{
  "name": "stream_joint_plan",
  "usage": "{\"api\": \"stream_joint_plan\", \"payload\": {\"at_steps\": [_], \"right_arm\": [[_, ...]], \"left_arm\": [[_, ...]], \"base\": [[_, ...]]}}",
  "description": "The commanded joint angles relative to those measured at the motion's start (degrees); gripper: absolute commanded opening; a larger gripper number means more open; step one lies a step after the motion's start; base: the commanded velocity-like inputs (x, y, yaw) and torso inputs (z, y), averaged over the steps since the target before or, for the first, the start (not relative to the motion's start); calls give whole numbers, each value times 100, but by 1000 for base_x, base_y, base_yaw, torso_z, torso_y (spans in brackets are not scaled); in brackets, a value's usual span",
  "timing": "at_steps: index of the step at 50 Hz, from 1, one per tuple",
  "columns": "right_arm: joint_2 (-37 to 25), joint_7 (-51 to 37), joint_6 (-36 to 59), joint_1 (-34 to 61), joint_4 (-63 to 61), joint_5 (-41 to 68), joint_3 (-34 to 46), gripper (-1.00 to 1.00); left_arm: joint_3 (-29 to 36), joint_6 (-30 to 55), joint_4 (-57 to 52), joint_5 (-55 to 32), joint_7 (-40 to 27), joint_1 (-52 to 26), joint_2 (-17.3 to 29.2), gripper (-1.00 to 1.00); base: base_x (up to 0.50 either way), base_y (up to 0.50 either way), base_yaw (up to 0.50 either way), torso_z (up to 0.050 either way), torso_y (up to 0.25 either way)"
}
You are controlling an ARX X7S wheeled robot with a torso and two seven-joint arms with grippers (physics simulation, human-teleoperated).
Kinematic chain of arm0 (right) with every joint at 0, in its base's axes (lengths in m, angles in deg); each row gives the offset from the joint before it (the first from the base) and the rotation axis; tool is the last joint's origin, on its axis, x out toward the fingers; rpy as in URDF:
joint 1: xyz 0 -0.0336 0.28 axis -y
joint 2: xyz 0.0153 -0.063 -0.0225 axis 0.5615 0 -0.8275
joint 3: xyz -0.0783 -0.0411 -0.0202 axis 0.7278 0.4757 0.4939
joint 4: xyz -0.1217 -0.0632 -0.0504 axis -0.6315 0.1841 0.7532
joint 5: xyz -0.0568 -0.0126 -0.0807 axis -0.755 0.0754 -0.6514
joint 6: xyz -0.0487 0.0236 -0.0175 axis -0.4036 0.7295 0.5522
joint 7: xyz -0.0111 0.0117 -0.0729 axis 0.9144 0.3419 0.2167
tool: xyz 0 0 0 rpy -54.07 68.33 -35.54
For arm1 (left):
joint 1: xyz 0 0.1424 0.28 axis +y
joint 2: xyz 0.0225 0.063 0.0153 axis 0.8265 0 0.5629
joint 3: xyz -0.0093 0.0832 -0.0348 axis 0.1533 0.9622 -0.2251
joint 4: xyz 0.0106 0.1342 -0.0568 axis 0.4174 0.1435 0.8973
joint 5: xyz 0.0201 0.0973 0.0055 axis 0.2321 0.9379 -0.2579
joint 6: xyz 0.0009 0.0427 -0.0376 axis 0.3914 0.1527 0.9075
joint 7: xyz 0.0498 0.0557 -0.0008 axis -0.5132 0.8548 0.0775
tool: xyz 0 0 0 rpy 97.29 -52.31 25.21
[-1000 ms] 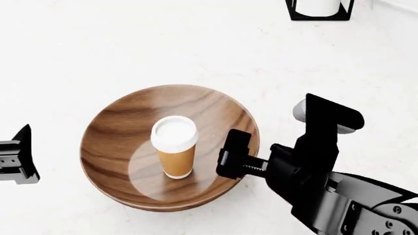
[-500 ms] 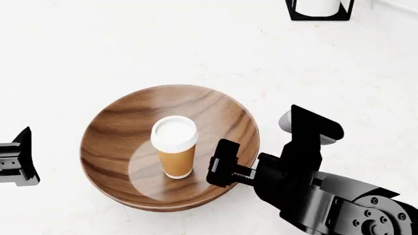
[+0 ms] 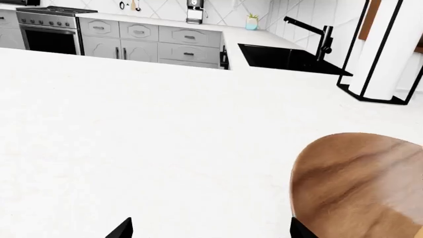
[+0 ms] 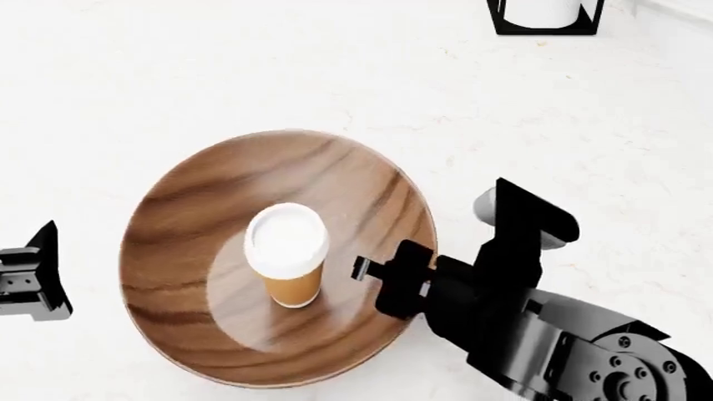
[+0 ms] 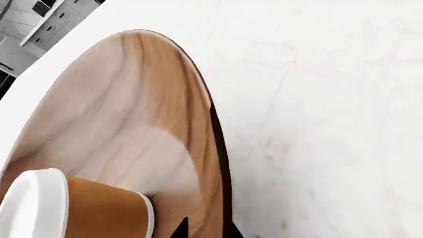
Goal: Place the cup inside the bowl on the dining table and move the bowl to any counter.
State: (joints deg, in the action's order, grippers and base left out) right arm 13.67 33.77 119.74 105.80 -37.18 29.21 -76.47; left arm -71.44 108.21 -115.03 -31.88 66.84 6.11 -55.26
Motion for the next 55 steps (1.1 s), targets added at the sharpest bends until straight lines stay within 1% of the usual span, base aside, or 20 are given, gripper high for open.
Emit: {"api": "stream_joint_plan", "payload": {"at_steps": [1, 15, 22, 31, 32, 34, 35, 36, 37, 38, 39, 40, 41, 42, 45, 47, 53, 55], "right_arm": [[64, -57, -152, 45, 168, 115, -170, -100], [336, -497, -532, 48, 219, 761, -1060, -100], [478, -826, -704, -124, -218, 1212, -1530, -100], [320, -1333, -512, -175, -687, 1485, -1654, -100], [295, -1375, -479, -175, -725, 1525, -1667, -100], [265, -1471, -440, -168, -803, 1597, -1700, -100], [243, -1508, -404, -177, -857, 1637, -1706, -100], [241, -1521, -400, -188, -875, 1658, -1715, -100], [215, -1547, -383, -246, -976, 1711, -1753, -100], [193, -1495, -367, -278, -1028, 1714, -1739, -100], [164, -1498, -366, -375, -1078, 1714, -1758, -100], [152, -1487, -370, -455, -1112, 1748, -1795, -100], [130, -1461, -336, -480, -1139, 1770, -1784, -100], [120, -1502, -338, -521, -1177, 1816, -1829, -100], [55, -1462, -284, -573, -1292, 1899, -1850, -100], [4, -1436, -264, -647, -1381, 1903, -1851, -100], [-61, -1564, -316, -616, -1530, 1972, -1941, -100], [-79, -1638, -308, -576, -1573, 2025, -1963, -100]], "left_arm": [[24, -96, 32, 24, -38, 43, -43, 100], [-33, -156, 85, -17, -6, 84, 18, 100], [-87, -169, 88, -45, -9, 96, 42, 100], [-108, -238, 78, -35, -52, 114, 32, 100], [-127, -270, 73, -16, -86, 123, 9, 100], [154, 218, -264, -10, -648, -181, -399, 100], [36, 259, -246, -95, -592, -193, -381, 100], [72, 285, -291, -93, -640, -193, -420, 100], [226, 374, -448, -68, -822, -196, -589, 100], [-221, 395, -198, -295, -622, -254, -570, 100], [-293, 200, 79, -259, -322, -304, -236, 100], [-183, 168, 31, -199, -351, -307, -216, 100], [-338, 192, 110, -291, -300, -331, -229, 100], [-252, 88, 197, -233, -161, -324, -59, 100], [98, 43, 139, -51, -284, -379, -55, 100], [164, 21, 104, -11, -330, -367, -71, 100], [99, 87, 6, -81, -337, -395, -21, 100], [-22, 76, -22, -136, -348, -447, -48, 100]], "base": [[0, 0, 0, 0, 0], [0, 0, 0, 0, 1], [0, 0, 0, 0, 0], [0, 0, 0, 0, 0], [0, 0, 0, 0, 0], [0, 0, 0, 0, 0], [0, 0, 0, 0, 0], [0, 0, 0, 0, 0], [0, 0, 0, 0, 0], [0, 0, 0, 0, 0], [0, 0, 0, 0, 0], [0, 0, 0, 0, 10], [0, 0, 0, 0, 0], [0, 0, 0, 0, 0], [0, 0, 0, 0, 0], [0, 0, 0, 0, 0], [0, 0, 0, 0, 0], [0, 0, 0, 0, 0]]}}
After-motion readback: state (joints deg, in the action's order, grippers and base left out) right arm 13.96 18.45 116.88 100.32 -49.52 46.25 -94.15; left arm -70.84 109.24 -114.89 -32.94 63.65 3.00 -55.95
